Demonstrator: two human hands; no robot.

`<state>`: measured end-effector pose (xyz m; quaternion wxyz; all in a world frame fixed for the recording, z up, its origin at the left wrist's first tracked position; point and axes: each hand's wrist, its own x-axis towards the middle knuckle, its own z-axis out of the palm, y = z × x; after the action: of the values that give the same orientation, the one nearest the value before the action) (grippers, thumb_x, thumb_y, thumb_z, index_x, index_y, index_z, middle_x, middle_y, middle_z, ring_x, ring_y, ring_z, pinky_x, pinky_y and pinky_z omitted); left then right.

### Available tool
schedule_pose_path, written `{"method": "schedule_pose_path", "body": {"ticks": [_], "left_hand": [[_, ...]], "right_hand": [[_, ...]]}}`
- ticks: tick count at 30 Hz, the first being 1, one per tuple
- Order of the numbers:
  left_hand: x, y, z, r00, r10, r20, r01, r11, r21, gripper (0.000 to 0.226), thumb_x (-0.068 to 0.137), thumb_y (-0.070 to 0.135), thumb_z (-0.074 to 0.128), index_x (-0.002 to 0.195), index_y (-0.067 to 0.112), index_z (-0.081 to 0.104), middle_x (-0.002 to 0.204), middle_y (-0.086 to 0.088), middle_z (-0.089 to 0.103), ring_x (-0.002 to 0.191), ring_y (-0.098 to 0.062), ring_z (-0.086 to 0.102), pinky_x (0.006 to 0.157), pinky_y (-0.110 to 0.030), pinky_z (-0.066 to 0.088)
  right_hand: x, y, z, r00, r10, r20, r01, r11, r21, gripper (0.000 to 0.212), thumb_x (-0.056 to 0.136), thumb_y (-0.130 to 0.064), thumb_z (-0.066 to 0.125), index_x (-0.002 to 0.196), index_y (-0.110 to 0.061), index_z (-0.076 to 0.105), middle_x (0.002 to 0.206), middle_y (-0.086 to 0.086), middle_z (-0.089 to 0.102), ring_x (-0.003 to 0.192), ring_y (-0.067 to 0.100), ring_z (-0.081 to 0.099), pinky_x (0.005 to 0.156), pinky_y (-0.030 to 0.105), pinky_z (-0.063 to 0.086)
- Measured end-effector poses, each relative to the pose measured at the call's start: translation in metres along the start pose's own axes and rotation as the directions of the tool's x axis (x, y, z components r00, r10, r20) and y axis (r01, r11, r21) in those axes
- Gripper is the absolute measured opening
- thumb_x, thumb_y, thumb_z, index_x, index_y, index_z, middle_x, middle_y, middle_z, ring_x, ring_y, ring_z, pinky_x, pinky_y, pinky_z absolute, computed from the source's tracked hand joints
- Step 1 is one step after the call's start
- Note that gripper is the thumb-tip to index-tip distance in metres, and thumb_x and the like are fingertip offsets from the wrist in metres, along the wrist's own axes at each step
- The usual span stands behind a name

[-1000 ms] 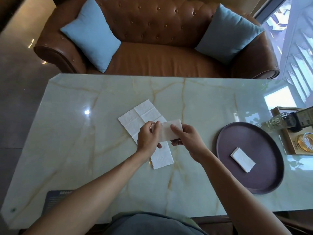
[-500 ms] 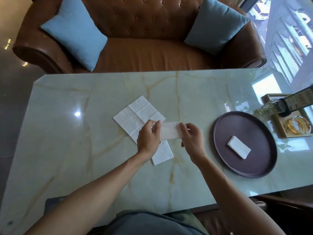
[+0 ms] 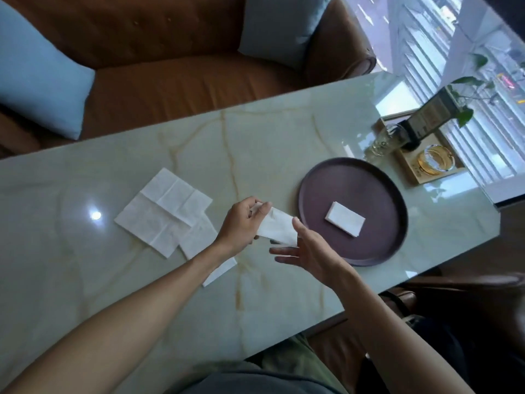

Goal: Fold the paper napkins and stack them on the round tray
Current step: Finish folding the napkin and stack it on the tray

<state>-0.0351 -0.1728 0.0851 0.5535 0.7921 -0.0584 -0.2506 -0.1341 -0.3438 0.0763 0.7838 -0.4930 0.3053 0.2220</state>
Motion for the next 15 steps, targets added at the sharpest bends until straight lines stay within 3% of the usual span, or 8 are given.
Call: {"method": "schedule_pose_path", "body": {"ticks": [3,4,7,10,12,15], "left_hand": [[0.022,0.008,0.04,1.0,-0.021,-0.009,0.021,1.0,0.011,0.033,0.099,0.039,0.061,0.089,0.008,0.065,0.064,-0.005,0.062,0.038,-0.012,0.049,0.036,-0.023,0.039],[0.029,0.009,0.053,0.999,-0.033,-0.001,0.033,0.999,0.015,0.032,0.099,0.039,0.061,0.089,0.008,0.065,0.064,-0.005,0.062,0.039,-0.012,0.049,0.036,-0.024,0.039],[0.051,0.01,0.092,0.998,-0.05,0.047,0.05,0.999,0.012,0.032,0.098,0.038,0.062,0.086,0.008,0.066,0.064,-0.004,0.063,0.04,-0.015,0.054,0.039,-0.025,0.043],[0.074,0.007,0.128,0.99,-0.098,0.101,0.089,0.992,0.093,0.024,0.095,0.035,0.066,0.091,0.011,0.069,0.073,0.001,0.068,0.05,-0.01,0.058,0.042,-0.024,0.045],[0.087,0.003,0.149,0.982,-0.128,0.141,0.108,0.984,0.139,0.016,0.092,0.029,0.068,0.091,0.013,0.069,0.076,0.004,0.068,0.061,-0.013,0.06,0.051,-0.03,0.051],[0.105,-0.002,0.174,0.975,-0.154,0.16,0.123,0.975,0.185,0.011,0.092,0.02,0.065,0.084,0.013,0.068,0.068,0.006,0.062,0.06,-0.014,0.055,0.063,-0.033,0.05]], "right_hand": [[-0.003,-0.005,-0.038,0.992,-0.073,-0.101,0.083,0.992,0.092,0.012,0.099,-0.02,0.064,0.097,-0.009,0.065,0.084,0.012,0.066,0.077,0.024,0.073,0.083,0.036,0.059],[-0.002,-0.007,-0.052,0.984,-0.09,-0.151,0.102,0.992,0.07,0.01,0.098,-0.017,0.065,0.088,-0.012,0.064,0.077,0.008,0.062,0.072,0.021,0.071,0.077,0.033,0.058],[0.004,-0.015,-0.09,0.955,-0.112,-0.274,0.096,0.993,-0.071,0.024,0.093,-0.015,0.071,0.071,-0.019,0.061,0.068,0.001,0.055,0.064,0.017,0.06,0.068,0.026,0.052],[0.01,-0.02,-0.125,0.913,-0.111,-0.392,0.086,0.993,-0.082,0.028,0.093,-0.016,0.072,0.068,-0.018,0.06,0.062,-0.002,0.055,0.057,0.013,0.055,0.062,0.025,0.05],[0.015,-0.021,-0.147,0.889,-0.126,-0.439,0.092,0.991,-0.097,0.028,0.094,-0.016,0.071,0.067,-0.018,0.06,0.062,-0.002,0.054,0.053,0.012,0.054,0.058,0.025,0.048],[0.024,-0.018,-0.174,0.869,-0.125,-0.478,0.058,0.987,-0.153,0.028,0.093,-0.018,0.07,0.067,-0.018,0.059,0.063,0.0,0.052,0.057,0.014,0.047,0.057,0.027,0.04]]}}
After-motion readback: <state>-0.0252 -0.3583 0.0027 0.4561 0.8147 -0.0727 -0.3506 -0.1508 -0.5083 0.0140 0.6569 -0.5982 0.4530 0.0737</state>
